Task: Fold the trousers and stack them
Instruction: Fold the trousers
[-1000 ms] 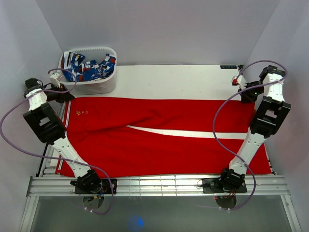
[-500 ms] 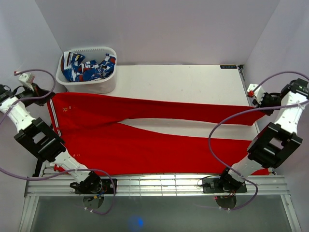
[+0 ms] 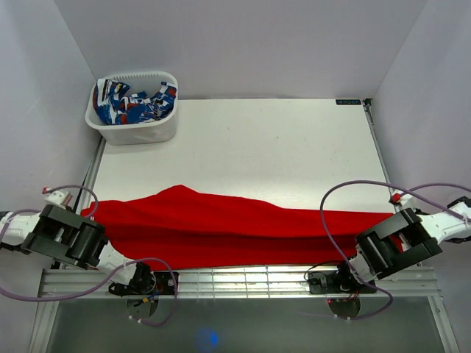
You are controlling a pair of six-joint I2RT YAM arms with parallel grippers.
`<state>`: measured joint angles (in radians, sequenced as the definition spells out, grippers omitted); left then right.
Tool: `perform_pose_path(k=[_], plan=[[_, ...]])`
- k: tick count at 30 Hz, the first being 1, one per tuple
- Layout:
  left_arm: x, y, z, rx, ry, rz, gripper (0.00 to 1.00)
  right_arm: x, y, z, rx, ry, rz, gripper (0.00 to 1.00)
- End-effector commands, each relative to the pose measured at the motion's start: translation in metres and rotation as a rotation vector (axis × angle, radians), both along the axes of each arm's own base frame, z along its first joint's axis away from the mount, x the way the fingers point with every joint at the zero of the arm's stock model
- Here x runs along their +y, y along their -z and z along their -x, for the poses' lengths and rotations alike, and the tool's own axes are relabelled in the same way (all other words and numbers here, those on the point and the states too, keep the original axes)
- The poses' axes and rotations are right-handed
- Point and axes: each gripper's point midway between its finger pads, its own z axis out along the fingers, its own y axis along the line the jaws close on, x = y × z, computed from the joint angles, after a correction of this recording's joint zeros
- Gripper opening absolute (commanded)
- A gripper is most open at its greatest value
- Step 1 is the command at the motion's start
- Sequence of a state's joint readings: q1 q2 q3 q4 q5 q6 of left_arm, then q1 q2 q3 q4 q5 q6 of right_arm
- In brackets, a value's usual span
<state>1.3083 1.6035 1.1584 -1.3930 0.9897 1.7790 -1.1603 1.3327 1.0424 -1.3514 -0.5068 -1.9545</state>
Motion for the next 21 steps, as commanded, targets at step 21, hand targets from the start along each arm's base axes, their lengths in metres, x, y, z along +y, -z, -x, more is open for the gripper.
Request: perform_pose_path(k=[21], plan=[[-0.004, 0.114, -0.081, 0.45, -0.026, -0.082, 0.0, -0.021, 0.064, -0.095, -0.006, -0.365, 0.358, 0.08]])
